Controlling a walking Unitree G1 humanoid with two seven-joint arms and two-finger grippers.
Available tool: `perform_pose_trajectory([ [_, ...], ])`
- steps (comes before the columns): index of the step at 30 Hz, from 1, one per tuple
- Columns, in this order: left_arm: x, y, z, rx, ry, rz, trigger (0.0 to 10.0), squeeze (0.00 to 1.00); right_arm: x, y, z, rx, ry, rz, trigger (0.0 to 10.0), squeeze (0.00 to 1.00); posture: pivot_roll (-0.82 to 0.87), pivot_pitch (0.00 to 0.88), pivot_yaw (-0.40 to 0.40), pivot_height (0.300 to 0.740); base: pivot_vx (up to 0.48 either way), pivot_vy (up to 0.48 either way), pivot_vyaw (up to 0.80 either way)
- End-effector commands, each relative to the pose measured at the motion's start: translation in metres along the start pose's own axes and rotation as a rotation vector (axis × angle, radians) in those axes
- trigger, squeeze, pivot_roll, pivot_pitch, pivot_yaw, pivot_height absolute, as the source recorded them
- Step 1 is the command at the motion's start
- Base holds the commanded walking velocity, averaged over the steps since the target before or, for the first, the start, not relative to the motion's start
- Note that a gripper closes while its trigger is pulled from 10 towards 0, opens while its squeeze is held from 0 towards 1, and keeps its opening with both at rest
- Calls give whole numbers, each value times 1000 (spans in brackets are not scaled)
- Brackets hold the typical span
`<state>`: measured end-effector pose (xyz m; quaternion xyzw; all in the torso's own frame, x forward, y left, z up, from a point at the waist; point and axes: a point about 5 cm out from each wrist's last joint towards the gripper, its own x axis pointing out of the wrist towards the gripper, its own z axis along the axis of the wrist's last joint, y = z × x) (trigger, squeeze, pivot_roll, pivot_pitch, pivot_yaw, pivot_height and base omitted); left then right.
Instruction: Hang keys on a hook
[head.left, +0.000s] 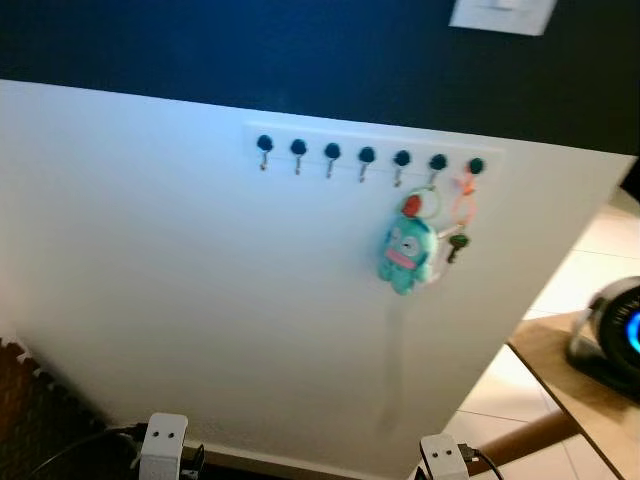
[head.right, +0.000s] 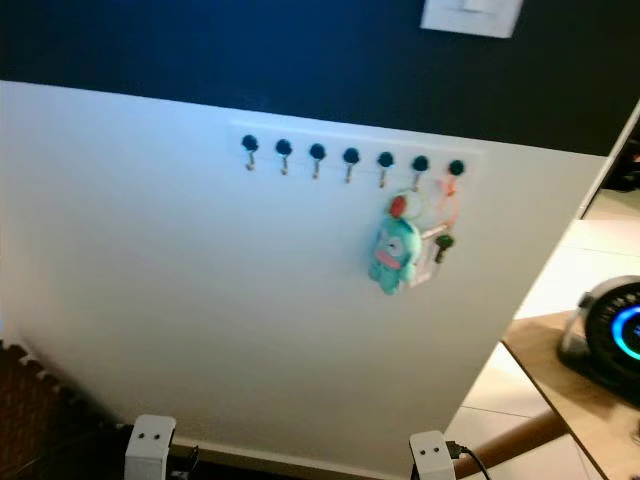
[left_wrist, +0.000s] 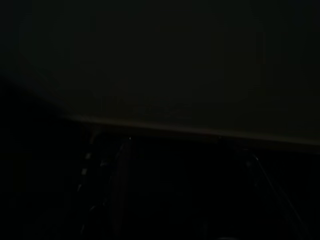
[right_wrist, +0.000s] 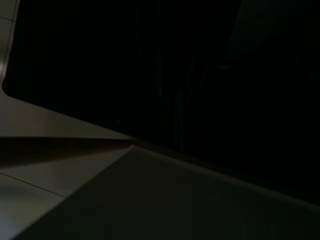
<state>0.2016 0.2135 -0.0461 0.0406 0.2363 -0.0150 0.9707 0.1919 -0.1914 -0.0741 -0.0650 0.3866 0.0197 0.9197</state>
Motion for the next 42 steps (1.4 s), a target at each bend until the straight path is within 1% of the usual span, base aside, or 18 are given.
perform_pose_trajectory([
  [1, -2, 1, -4, 4, 23, -6, 10000, 0, -1, -3, -3, 18, 7, -11, 10000, 0, 118, 27, -65, 740, 0, 480, 0],
  [6, -2, 1, -5, 4, 24, -8, 10000, 0, -2, -3, -4, 19, 11, -12, 10000, 0, 118, 29, -64, 740, 0, 370, 0],
  [28, -3, -6, -3, 13, 0, -54, 10000, 0, -3, -4, -8, 33, 17, -21, 10000, 0, 109, 49, -61, 740, 0, 0, 0],
  [29, -3, -7, -3, 18, -4, -60, 10000, 0, -3, -3, -8, 34, 16, -21, 10000, 0, 109, 51, -61, 740, 0, 0, 0],
  [31, -2, -10, -1, 63, -14, -84, 10000, 0, -3, -3, -8, 35, 15, -22, 10000, 0, 109, 51, -61, 740, 0, 0, 0],
  [42, -3, -12, -1, 108, -21, -114, 10000, 0, -3, -3, -9, 39, 15, -22, 10000, 0, 110, 53, -59, 740, 0, -475, 0],
])
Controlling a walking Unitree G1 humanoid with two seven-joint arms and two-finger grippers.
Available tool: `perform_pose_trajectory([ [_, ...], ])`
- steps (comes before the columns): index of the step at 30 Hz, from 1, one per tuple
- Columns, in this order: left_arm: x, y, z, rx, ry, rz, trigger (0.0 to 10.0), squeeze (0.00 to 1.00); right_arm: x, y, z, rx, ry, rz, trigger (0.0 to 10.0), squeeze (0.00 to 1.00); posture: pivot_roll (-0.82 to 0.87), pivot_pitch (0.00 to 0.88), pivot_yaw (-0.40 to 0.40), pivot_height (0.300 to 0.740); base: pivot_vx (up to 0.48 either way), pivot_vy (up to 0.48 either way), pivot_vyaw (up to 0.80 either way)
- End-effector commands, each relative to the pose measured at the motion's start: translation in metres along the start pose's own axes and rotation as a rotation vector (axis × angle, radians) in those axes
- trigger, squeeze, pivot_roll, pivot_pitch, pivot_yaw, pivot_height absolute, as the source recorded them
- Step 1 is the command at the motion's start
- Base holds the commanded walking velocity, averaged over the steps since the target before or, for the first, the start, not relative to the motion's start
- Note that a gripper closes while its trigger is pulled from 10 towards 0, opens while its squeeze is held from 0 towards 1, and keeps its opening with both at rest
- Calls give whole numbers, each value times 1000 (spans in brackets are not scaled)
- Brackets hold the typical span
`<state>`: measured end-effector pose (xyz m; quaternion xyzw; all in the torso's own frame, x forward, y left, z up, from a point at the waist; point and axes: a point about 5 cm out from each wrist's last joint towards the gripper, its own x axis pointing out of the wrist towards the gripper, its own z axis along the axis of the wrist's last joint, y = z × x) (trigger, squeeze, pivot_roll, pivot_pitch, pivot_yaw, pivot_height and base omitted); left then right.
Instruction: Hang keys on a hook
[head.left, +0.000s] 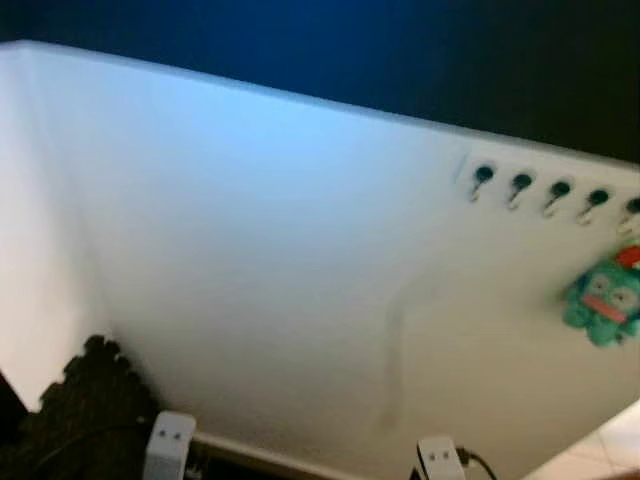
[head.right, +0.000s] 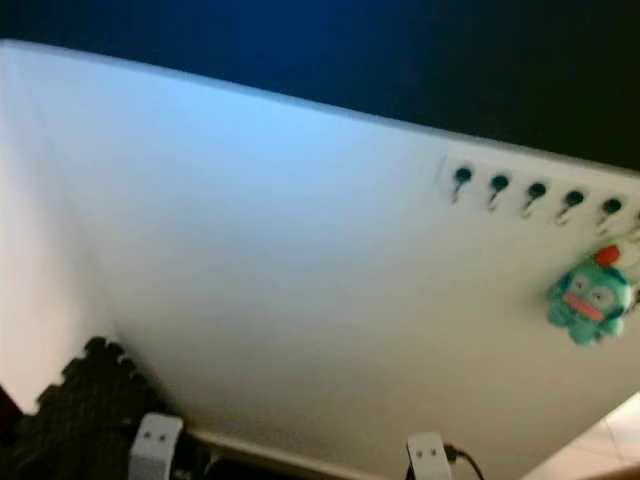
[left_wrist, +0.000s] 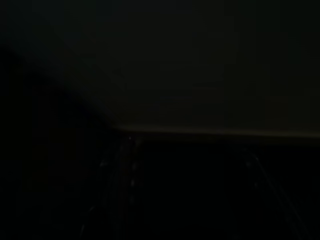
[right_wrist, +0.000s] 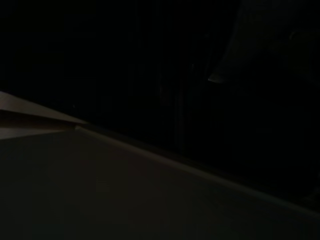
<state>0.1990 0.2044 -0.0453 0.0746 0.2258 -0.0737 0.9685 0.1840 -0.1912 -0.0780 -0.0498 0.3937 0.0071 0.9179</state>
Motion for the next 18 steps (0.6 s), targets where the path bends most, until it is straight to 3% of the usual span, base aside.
perform_pose_trajectory([
  [1, 0, -3, -1, 15, 3, -18, 10000, 0, 0, -4, 0, 2, -1, -12, 10000, 0, 110, 52, -59, 740, 0, -480, 0],
  [14, -1, -2, -1, 23, 1, -25, 10000, 0, 0, -2, -1, 8, 0, -11, 10000, 0, 113, 53, -55, 740, 0, -480, 0],
  [18, 0, 1, 1, -21, -13, 4, 10000, 0, -1, -2, -1, 9, 2, -12, 10000, 0, 113, 54, -54, 740, 0, -127, 0],
])
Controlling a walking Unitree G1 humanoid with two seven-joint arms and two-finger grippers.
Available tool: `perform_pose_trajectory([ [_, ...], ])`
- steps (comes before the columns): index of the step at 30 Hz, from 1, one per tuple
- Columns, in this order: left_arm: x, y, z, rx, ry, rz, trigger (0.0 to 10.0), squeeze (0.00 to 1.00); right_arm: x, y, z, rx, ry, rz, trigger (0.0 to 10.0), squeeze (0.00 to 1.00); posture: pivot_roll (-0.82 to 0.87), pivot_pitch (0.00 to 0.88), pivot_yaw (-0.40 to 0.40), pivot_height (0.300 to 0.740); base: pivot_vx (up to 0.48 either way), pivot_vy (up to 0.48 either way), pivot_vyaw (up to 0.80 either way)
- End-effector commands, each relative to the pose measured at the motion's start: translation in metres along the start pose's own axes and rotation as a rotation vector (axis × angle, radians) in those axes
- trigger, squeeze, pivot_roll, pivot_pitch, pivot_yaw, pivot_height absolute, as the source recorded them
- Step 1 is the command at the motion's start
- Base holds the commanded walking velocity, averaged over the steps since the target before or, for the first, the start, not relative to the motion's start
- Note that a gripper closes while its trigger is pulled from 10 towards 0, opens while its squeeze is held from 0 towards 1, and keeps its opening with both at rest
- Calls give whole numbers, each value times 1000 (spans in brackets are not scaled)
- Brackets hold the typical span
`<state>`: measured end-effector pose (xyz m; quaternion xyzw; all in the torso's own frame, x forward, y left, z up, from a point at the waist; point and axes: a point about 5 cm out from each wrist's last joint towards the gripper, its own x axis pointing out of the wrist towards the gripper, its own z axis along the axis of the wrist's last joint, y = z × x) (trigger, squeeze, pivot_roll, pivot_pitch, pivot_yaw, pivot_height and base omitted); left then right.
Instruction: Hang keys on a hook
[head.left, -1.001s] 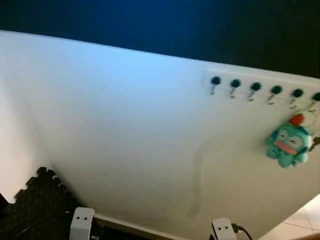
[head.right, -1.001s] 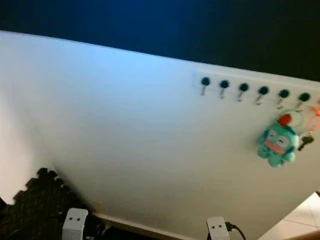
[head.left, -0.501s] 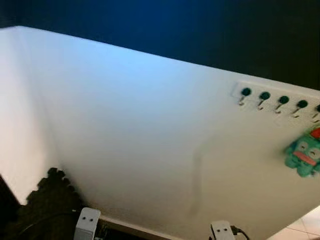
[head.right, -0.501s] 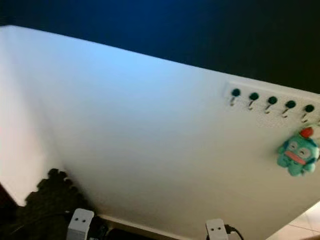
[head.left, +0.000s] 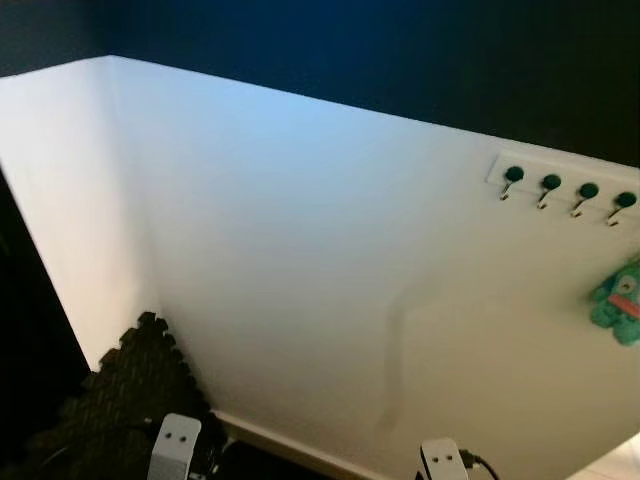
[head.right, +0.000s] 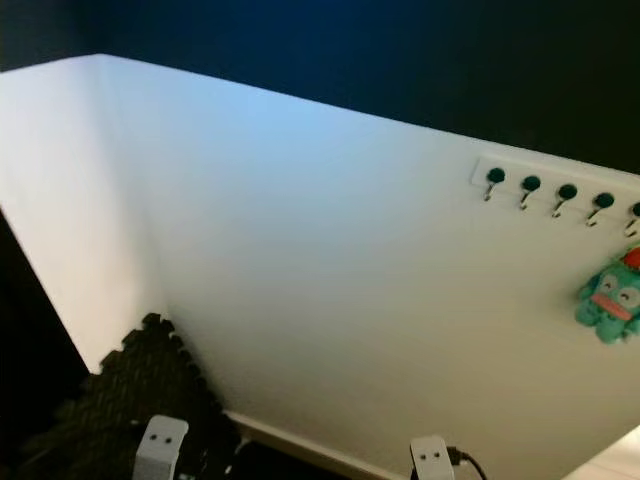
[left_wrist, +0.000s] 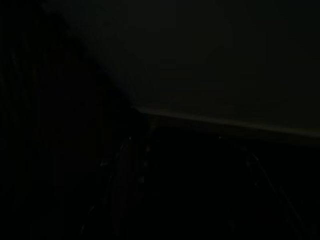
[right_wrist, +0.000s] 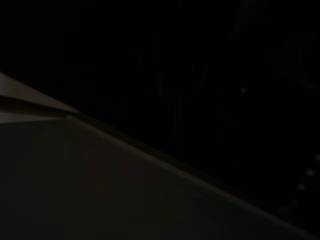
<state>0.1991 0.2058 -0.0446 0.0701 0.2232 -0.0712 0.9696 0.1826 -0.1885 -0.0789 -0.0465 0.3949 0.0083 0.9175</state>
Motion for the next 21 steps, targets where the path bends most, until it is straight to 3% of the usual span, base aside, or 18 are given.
perform_pose_trajectory([
  [1, 1, -1, 1, -10, -2, -4, 10000, 0, 0, -5, 0, 3, 0, -17, 10000, 0, 114, 54, -54, 740, 0, 0, 0],
  [12, 1, -4, 0, 31, 4, -44, 10000, 0, 0, -7, 0, 6, -1, -20, 10000, 0, 116, 56, -51, 740, 0, 0, 0],
  [21, 1, -2, 1, 30, -4, -29, 10000, 0, -1, -5, 0, 12, 0, -16, 10000, 0, 117, 51, -50, 740, 0, -427, 0],
])
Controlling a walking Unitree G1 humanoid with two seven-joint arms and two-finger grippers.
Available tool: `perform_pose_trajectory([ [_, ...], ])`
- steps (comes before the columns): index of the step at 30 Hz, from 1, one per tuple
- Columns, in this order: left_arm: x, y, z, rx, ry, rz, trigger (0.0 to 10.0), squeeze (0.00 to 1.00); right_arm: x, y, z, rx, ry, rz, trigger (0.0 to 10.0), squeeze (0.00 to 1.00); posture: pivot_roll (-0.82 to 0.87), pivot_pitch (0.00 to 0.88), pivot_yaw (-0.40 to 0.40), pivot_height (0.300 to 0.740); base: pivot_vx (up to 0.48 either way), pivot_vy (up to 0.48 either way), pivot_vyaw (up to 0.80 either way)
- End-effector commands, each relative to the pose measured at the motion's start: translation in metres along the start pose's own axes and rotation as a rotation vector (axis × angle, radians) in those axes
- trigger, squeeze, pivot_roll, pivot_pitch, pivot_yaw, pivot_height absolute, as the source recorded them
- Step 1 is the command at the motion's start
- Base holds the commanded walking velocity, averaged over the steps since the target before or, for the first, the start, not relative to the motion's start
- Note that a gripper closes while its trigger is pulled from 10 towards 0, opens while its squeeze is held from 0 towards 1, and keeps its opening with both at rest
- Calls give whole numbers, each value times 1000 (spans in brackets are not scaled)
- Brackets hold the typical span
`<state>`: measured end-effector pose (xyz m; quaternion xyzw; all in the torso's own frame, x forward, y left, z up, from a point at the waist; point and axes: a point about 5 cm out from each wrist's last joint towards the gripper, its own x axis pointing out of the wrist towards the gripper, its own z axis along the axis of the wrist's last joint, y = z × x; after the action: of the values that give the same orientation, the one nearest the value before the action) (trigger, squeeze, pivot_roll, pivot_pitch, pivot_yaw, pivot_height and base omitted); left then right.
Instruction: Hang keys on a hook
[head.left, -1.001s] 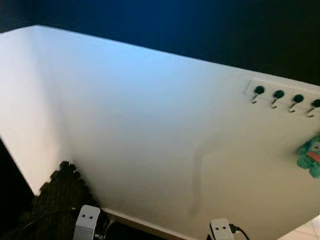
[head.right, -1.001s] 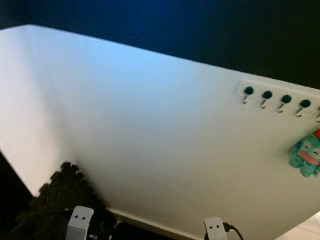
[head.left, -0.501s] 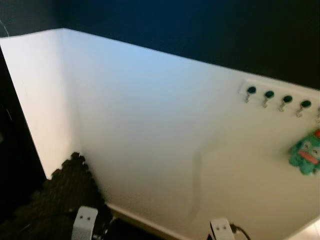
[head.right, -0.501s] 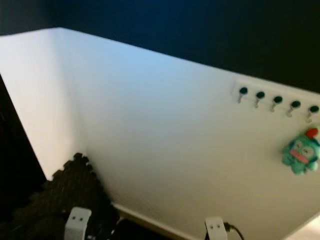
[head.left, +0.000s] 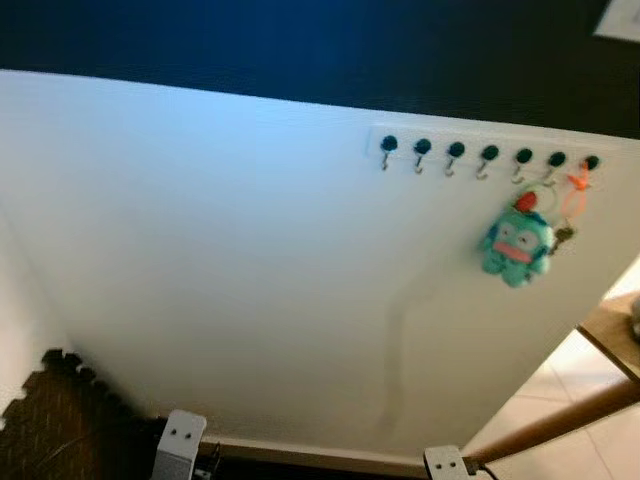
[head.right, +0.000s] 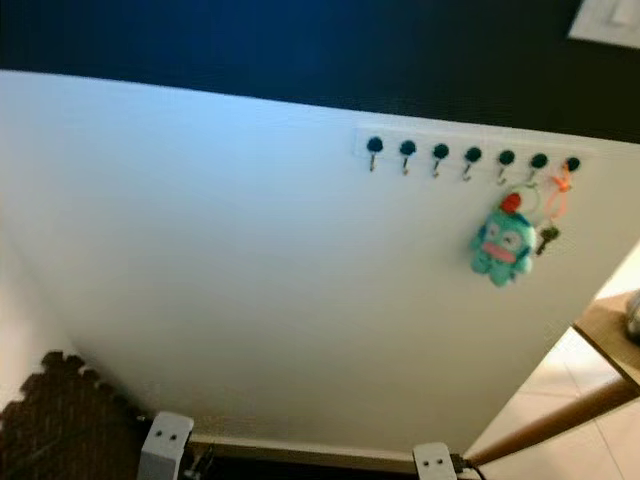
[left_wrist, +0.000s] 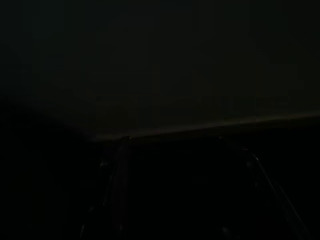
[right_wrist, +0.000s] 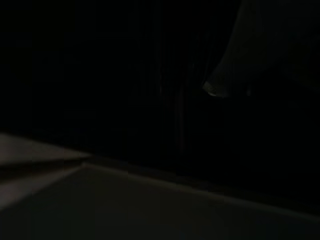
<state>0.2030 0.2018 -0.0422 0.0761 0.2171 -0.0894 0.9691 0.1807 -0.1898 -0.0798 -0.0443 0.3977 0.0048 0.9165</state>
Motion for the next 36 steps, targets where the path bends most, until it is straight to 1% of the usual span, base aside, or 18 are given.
perform_pose_trajectory([
  [1, -2, 3, -3, 6, 12, 20, 10000, 0, 0, -4, 2, 5, -6, -12, 10000, 0, 117, 54, -51, 740, 0, 0, 0],
  [6, -2, 6, -3, -20, 14, 47, 10000, 0, 0, -4, 2, 3, -5, -11, 10000, 0, 121, 55, -54, 740, 0, 0, 0],
  [16, -3, 8, -3, -42, 9, 72, 10000, 0, 1, -3, 4, 2, -7, -5, 10000, 0, 124, 52, -57, 740, 0, 0, 0],
  [21, -3, 8, -8, -61, 46, 84, 10000, 0, 2, -4, 5, 7, -4, -4, 10000, 0, 115, 43, -63, 740, 0, 0, 0],
  [22, -3, 7, -10, -56, 69, 88, 10000, 0, 2, -4, 5, 8, -1, -5, 10000, 0, 115, 43, -63, 740, 0, 0, 0],
  [23, -2, 7, -11, -73, 87, 100, 10000, 0, 2, -6, 5, 14, 6, -6, 10000, 0, 101, 38, -61, 740, 0, 0, 0],
  [30, -1, 10, -13, -123, 105, 140, 10000, 0, 2, -11, 7, 33, 3, -23, 10000, 0, 75, 23, -48, 740, 0, 0, 0],
  [33, -1, 12, -13, -133, 105, 153, 10000, 0, 2, -12, 8, 39, 0, -28, 10000, 0, 75, 23, -47, 740, 0, 0, 0],
  [36, 0, 13, -13, -168, 125, 159, 10000, 0, 3, -11, 9, 53, -1, -24, 10000, 0, 73, 16, -46, 740, 0, 0, 0],
])
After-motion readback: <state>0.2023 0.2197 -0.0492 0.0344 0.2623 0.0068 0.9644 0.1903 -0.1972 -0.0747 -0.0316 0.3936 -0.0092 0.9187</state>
